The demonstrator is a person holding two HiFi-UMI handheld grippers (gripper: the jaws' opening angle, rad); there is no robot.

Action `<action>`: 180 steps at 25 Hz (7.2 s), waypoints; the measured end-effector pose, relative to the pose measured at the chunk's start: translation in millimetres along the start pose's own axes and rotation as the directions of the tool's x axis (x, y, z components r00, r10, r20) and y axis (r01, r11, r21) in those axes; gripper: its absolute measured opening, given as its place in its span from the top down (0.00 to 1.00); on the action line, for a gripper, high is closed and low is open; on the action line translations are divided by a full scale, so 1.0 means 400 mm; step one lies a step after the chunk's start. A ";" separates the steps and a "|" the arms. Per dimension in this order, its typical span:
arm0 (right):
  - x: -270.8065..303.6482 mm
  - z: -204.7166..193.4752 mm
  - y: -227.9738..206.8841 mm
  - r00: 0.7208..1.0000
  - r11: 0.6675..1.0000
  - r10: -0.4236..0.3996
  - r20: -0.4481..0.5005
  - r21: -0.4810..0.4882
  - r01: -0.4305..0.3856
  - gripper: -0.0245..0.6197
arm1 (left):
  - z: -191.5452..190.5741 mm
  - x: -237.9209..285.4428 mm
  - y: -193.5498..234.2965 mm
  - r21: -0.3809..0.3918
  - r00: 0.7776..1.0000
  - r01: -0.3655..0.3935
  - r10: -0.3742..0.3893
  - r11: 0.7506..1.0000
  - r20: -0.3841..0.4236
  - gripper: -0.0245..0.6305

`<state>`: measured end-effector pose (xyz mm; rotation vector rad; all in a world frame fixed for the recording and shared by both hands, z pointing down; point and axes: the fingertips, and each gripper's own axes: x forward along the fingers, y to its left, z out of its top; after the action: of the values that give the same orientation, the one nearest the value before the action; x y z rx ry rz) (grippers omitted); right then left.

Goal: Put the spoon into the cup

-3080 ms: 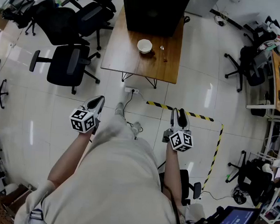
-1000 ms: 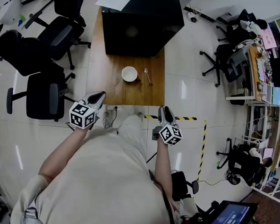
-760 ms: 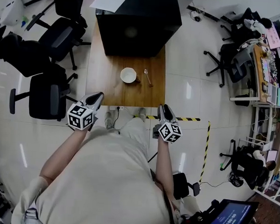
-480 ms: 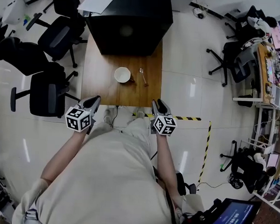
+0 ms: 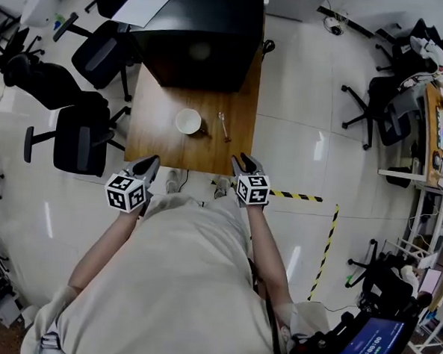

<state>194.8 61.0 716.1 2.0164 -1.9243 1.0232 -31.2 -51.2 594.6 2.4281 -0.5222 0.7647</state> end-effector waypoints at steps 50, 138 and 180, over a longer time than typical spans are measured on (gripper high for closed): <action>0.415 -0.239 -0.158 0.872 0.975 -0.149 -0.466 -0.217 0.051 0.72 | 0.087 0.023 0.214 -0.032 0.989 -0.141 0.142 0.990 0.032 0.96; 0.238 0.235 0.187 0.975 0.957 0.173 -0.138 -0.210 -0.200 0.76 | 0.072 0.039 0.206 -0.078 0.992 -0.092 0.099 0.993 0.080 0.96; 0.474 0.072 0.276 0.909 0.900 0.204 -0.363 -0.295 -0.320 0.76 | 0.040 -0.079 0.284 -0.142 0.968 -0.201 0.219 0.969 0.123 0.96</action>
<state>89.0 -126.2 767.6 1.3282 -2.0553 0.9165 -105.7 -143.3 606.2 2.3401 -0.8688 0.6286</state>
